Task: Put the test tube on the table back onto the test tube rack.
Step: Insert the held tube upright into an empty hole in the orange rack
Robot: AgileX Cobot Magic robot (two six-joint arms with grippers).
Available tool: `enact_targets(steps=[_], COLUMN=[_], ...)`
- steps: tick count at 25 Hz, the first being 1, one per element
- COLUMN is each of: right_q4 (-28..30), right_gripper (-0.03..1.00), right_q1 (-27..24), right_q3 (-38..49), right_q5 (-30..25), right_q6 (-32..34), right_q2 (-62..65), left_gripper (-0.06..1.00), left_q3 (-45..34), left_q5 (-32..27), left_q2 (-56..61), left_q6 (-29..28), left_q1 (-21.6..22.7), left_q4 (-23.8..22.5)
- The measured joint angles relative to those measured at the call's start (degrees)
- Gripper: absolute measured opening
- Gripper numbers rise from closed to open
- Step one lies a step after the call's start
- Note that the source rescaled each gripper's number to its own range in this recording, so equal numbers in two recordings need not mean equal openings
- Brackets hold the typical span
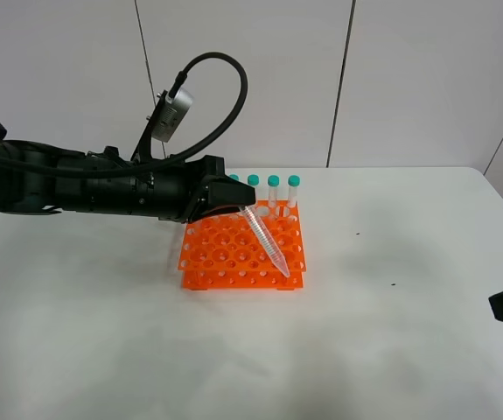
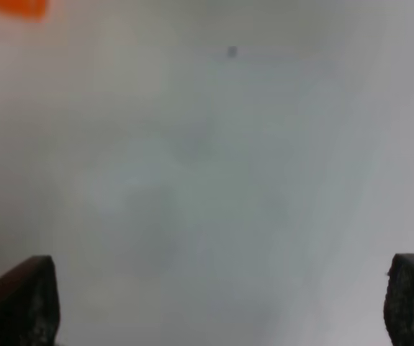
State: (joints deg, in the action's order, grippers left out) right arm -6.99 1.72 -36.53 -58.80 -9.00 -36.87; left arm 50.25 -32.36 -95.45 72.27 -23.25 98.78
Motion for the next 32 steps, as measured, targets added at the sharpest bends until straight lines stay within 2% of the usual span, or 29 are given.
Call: enact_targets(steps=[3,7,12,17,25,32], right_q4=[0.0,0.0,1.7,5.0,5.4,5.4], right_gripper=[1.0,1.0,1.0,1.0,1.0,1.0], right_q1=[0.0,0.0,0.0,0.0,0.0,0.0], right_q3=[4.4,7.4,7.8,7.9,7.9,7.9], right_q5=[1.4,0.3,0.1,0.1,0.1,0.1], right_q6=[0.1,0.4,2.6,7.1,7.9,7.9], right_q2=[12.7,25.9,35.0,36.3,36.3,36.3], left_gripper=[0.0,0.0,0.0,0.0,0.0,0.0], left_q3=[0.0,0.0,0.0,0.0,0.0,0.0], left_q5=[0.0,0.0,0.0,0.0,0.0,1.7], left_q2=[0.0,0.0,0.0,0.0,0.8,11.3], left_q6=[0.0,0.0,0.0,0.0,0.0,-2.9], left_q1=[0.0,0.0,0.0,0.0,0.1,0.4], left_q4=[0.0,0.0,0.0,0.0,-0.1,-1.8])
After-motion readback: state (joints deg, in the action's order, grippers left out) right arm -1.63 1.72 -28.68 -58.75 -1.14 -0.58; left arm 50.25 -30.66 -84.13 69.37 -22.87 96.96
